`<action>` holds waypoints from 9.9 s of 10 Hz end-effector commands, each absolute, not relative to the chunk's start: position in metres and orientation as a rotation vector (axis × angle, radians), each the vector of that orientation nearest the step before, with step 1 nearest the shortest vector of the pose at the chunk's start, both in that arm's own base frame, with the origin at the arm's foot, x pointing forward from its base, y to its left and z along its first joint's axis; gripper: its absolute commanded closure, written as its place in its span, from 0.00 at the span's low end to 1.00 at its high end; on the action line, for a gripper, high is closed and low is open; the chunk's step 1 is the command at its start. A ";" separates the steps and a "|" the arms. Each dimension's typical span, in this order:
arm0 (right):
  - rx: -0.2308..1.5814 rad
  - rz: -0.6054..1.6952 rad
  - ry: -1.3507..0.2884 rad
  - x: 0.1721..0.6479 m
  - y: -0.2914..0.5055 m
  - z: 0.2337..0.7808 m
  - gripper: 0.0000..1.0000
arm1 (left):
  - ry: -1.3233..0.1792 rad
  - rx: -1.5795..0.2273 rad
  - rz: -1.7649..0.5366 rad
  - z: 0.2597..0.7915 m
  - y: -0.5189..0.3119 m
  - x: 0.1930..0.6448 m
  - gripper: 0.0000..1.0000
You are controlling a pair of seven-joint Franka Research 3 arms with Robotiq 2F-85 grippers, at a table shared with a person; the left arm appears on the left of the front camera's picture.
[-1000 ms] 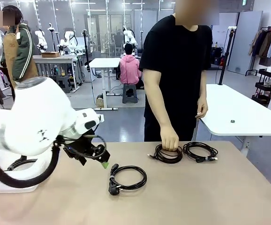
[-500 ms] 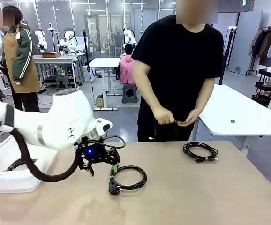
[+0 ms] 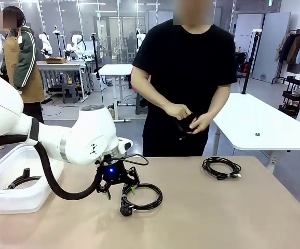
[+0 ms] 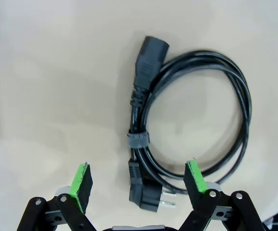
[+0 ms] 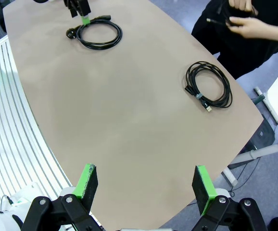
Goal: Organize and store the cables.
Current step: Place the Power Cable into the Organizing box, then place the USB Extension Cable into the Organizing box.
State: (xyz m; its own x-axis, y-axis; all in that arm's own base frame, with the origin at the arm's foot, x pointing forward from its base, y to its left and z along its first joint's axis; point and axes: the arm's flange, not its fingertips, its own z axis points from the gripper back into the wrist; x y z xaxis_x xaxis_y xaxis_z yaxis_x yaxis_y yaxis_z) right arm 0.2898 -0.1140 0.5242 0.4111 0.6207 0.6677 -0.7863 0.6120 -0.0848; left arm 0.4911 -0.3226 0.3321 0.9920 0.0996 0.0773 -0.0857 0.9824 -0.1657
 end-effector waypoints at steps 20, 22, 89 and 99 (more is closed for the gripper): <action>0.260 0.901 -0.724 0.289 -0.115 0.524 0.00 | -0.121 -0.005 -0.099 0.418 -0.302 0.494 1.00; 0.260 0.901 -0.724 0.289 -0.115 0.524 0.00 | -0.161 -0.016 -0.136 0.458 -0.267 0.484 1.00; -0.096 1.414 -0.385 0.444 -0.010 0.519 0.00 | -0.737 -0.495 -0.967 0.508 0.087 0.315 0.00; -0.027 1.476 -0.318 0.534 0.003 0.398 0.00 | -0.737 -0.495 -0.967 0.508 0.087 0.315 0.00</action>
